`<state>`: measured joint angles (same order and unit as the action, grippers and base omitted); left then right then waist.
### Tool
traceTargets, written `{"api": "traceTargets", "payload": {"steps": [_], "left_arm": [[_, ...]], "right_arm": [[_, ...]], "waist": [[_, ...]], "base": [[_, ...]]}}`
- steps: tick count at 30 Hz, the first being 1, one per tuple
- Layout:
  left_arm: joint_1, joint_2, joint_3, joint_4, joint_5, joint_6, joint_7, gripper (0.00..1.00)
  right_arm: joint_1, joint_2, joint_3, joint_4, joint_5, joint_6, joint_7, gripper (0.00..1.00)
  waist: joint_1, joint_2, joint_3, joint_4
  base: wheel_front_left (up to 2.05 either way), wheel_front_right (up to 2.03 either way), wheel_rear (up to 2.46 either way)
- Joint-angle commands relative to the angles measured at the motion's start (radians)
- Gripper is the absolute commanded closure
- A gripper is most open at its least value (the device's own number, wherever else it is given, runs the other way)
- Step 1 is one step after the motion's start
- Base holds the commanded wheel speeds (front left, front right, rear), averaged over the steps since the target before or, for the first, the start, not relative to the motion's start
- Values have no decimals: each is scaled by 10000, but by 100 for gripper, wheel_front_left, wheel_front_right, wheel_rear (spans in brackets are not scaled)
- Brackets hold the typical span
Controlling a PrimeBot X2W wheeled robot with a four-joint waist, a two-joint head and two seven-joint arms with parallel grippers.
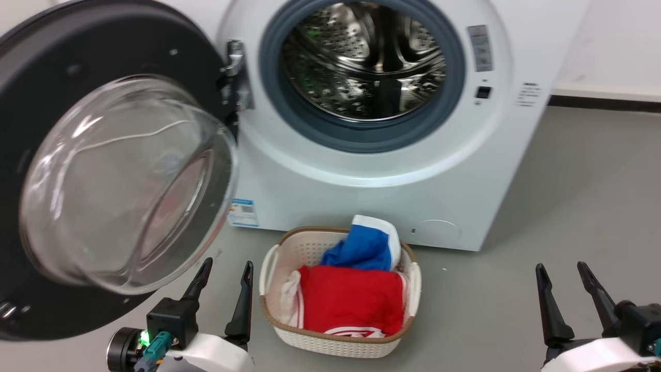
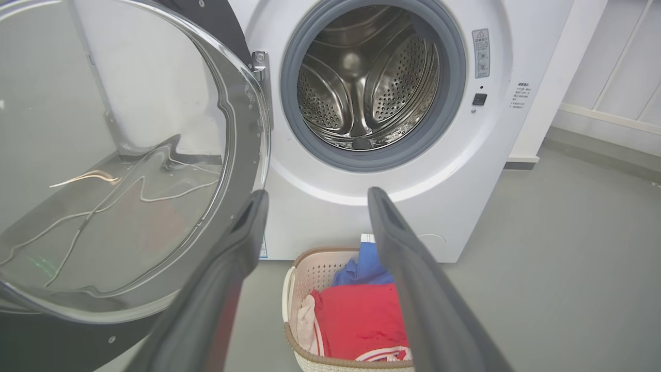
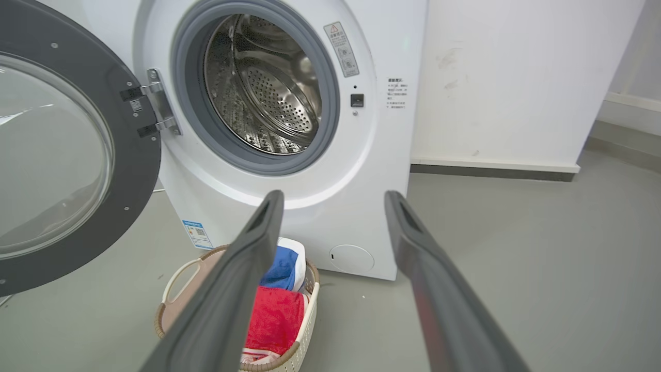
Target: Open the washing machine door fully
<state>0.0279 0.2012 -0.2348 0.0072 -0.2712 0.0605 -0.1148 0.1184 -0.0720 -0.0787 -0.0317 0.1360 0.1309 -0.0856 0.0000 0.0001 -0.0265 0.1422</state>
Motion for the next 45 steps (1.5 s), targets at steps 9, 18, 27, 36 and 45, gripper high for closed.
{"api": "traceTargets", "payload": {"steps": [9, 18, 27, 36, 45], "left_arm": [[-218, -37, -137, 480, 299, 270, -220, 0], [-151, 3, -26, 676, 152, 427, -349, 0], [-26, 70, 58, 629, 63, 576, -343, 0], [-115, 92, 5, 579, -7, 635, -340, 0], [35, -52, 53, 821, -668, 496, -201, 100]], "right_arm": [[-140, -365, 157, -30, 62, -1, 256, 0], [-130, -391, 132, -6, 124, -1, 250, 0], [-234, -340, 166, 35, 121, -1, 147, 0], [-111, -274, 216, 99, 69, -1, 71, 0], [-154, -225, 187, 487, 830, -2, 266, 100]], "waist": [[0, -1, -131, -1566], [0, -1, -85, -1675], [0, -1, -103, -1582], [0, -1, -115, -1470], [1, -1, -104, -1472]], "base": [[0, 0, 0], [0, 0, 0], [0, 0, 0], [0, 0, 0], [0, 0, 0]]}}
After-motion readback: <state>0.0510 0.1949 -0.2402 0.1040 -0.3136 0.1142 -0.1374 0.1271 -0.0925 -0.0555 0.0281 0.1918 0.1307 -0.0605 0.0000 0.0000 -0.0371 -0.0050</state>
